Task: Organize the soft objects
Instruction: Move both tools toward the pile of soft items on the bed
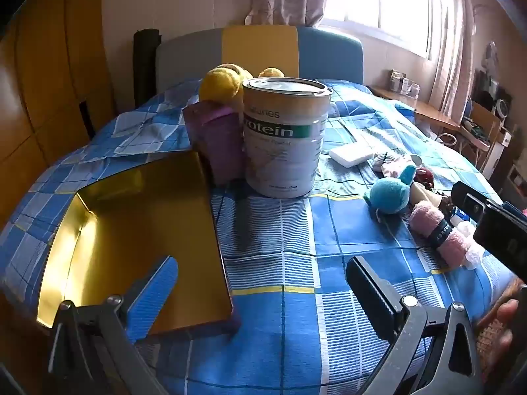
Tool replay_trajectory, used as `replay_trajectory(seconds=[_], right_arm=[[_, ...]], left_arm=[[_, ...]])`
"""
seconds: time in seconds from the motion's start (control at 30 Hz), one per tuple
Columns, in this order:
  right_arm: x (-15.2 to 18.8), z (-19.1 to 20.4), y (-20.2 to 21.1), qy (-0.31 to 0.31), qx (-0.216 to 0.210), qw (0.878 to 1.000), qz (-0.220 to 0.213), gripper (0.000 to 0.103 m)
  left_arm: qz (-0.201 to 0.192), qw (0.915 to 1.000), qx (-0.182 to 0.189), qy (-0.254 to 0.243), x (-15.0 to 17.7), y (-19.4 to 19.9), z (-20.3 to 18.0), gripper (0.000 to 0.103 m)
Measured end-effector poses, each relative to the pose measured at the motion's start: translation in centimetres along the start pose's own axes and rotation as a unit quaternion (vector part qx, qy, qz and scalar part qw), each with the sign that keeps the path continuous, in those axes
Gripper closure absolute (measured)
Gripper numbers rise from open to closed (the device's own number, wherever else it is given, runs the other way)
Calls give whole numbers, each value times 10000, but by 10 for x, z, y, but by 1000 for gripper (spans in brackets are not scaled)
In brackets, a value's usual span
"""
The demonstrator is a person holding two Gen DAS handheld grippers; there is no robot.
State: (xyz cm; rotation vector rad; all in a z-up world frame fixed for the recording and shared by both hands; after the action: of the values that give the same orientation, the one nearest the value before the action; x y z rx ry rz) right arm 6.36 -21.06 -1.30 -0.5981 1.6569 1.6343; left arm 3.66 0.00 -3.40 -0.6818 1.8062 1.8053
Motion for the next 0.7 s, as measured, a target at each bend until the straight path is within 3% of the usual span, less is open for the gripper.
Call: replay_trajectory(seconds=[0.7], right_arm=[[-13,-24,4,-157,167,9997,-112,2]], left_arm=[[52,9997,207,-111,-1,0,-11,0]])
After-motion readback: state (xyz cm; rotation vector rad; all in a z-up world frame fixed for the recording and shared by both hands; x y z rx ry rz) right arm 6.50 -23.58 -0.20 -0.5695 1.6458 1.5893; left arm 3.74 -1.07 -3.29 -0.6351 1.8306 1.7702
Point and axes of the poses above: each gripper's, at about its wrist camera, not at the fingertips, and y roughly against the way its jaws point, z to its left, x to its underside, the point moved 5 cm from there along -y, roughly the way its jaws point, and after that the axes turned 6 degrees about z, right-handed, at the moved point
